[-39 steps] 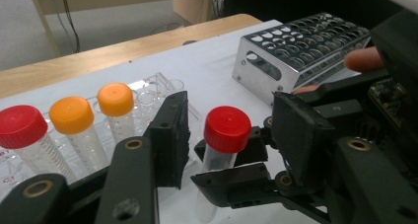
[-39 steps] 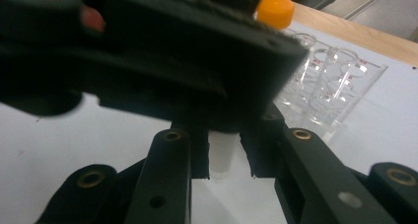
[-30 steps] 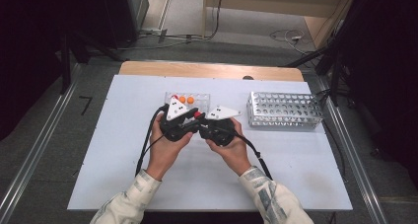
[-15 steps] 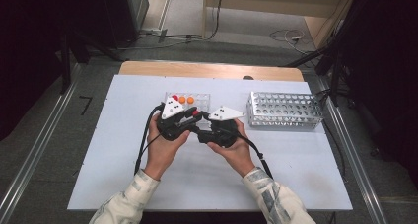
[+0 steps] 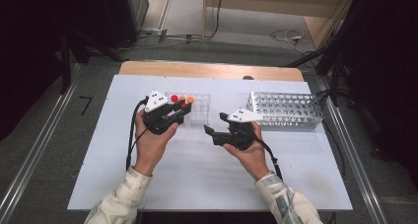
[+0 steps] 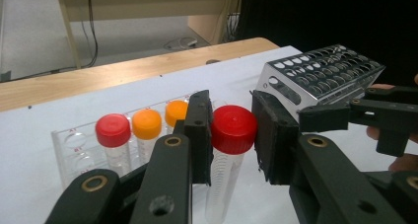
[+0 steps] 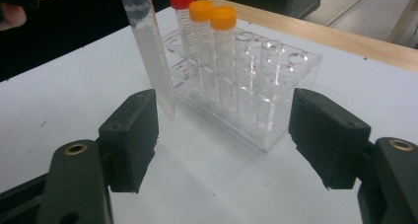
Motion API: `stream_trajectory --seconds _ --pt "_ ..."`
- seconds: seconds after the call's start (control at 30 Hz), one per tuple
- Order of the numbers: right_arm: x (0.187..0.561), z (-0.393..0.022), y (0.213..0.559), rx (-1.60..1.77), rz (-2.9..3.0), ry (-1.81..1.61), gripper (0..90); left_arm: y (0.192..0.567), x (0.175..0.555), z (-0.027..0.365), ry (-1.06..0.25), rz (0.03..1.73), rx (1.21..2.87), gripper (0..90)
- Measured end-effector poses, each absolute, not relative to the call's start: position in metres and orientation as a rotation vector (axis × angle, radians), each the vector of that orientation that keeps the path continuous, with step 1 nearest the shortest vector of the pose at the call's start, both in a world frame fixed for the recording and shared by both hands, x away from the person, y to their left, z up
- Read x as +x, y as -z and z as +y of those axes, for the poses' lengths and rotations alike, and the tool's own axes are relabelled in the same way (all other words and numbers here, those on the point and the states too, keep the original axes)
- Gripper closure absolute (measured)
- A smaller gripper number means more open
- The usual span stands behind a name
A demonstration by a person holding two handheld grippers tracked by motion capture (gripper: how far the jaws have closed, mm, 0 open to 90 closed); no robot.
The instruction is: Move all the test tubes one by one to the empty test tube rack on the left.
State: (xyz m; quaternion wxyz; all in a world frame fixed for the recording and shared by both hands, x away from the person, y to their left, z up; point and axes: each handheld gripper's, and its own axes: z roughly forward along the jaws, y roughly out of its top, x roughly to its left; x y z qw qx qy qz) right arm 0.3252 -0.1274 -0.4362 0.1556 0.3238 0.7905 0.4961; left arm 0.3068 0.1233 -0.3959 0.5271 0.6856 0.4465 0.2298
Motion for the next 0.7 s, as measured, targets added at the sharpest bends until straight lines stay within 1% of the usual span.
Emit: stream_trajectory --seconds 0.3,0.7 --pt "0.326 -0.139 0.440 0.955 2.261 -1.406 25.8 0.391 0.309 0.134 -0.590 1.095 1.626 71.3" --pt "0.327 -0.143 0.442 0.969 2.257 -1.406 25.8 0.384 0.316 0.151 -0.619 1.138 1.606 71.2"
